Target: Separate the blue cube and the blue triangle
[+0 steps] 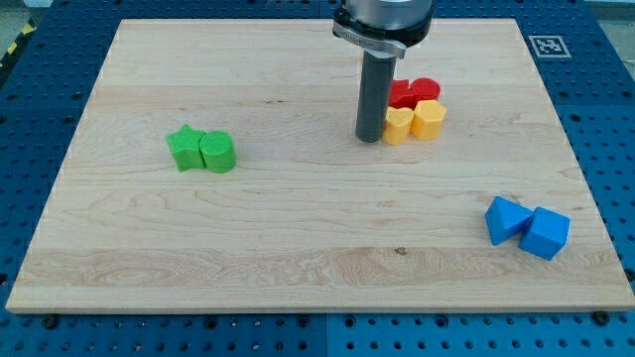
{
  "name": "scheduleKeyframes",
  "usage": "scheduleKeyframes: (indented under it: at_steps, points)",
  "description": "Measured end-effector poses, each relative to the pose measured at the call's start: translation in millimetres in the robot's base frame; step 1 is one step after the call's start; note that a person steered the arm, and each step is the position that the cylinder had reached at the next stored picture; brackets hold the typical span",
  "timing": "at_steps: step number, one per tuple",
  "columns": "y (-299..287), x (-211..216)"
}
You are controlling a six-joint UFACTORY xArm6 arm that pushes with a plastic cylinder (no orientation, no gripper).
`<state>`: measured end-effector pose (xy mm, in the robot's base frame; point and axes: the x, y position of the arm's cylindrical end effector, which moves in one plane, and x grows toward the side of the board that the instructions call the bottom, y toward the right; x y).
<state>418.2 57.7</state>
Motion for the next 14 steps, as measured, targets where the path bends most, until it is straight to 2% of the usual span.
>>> scheduleKeyframes:
  at_steps: [2,5,11,14]
  points:
    - [2,12]
    - [9,-5]
    - [13,43]
    - [133,64]
